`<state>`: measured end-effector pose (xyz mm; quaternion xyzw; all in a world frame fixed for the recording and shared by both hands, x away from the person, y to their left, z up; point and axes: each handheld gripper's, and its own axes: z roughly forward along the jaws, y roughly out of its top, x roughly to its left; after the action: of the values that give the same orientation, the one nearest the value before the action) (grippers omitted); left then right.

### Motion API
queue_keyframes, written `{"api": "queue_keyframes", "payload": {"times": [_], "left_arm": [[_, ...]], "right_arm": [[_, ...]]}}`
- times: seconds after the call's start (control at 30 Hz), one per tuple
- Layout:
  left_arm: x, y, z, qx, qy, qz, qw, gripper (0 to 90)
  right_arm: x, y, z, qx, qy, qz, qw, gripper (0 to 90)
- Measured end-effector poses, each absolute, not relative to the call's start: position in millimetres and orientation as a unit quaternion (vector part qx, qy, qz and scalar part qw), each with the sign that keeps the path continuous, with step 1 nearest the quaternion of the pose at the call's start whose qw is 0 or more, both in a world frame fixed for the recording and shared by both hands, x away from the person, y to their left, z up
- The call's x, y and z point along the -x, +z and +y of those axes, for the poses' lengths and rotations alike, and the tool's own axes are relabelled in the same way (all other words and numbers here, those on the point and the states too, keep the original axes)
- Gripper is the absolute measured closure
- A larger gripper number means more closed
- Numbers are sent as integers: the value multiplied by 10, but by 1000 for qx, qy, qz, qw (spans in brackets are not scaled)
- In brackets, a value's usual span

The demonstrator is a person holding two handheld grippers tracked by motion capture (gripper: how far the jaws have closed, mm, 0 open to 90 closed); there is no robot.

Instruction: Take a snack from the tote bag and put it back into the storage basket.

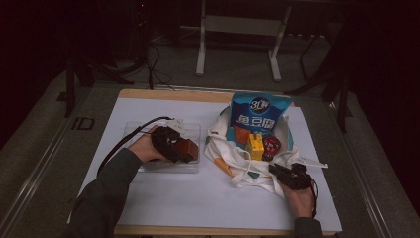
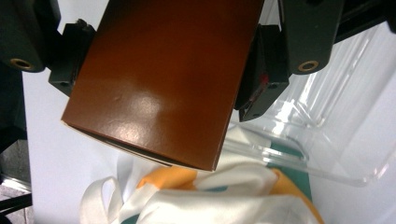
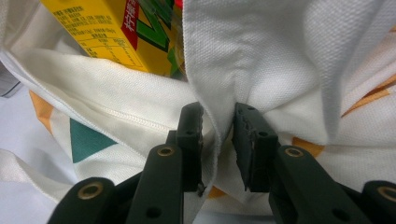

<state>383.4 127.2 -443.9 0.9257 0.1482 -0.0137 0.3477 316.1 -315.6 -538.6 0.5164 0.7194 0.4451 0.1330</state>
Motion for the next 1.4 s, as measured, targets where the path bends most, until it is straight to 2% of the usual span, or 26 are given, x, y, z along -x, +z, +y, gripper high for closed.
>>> {"api": "queue_keyframes", "payload": {"times": [0.27,0.37,1.4], "left_arm": [[-3846,-4473,1270,-925,-29,153,346,274],[-3831,-4485,1242,-925,-41,148,348,299],[-3803,-4206,1174,-907,27,148,393,302]], "right_arm": [[-3160,-5386,-3157,-518,445,719,132,723],[-3160,-5386,-3156,-517,445,719,132,723],[-3160,-5386,-3153,-517,444,720,130,708]]}}
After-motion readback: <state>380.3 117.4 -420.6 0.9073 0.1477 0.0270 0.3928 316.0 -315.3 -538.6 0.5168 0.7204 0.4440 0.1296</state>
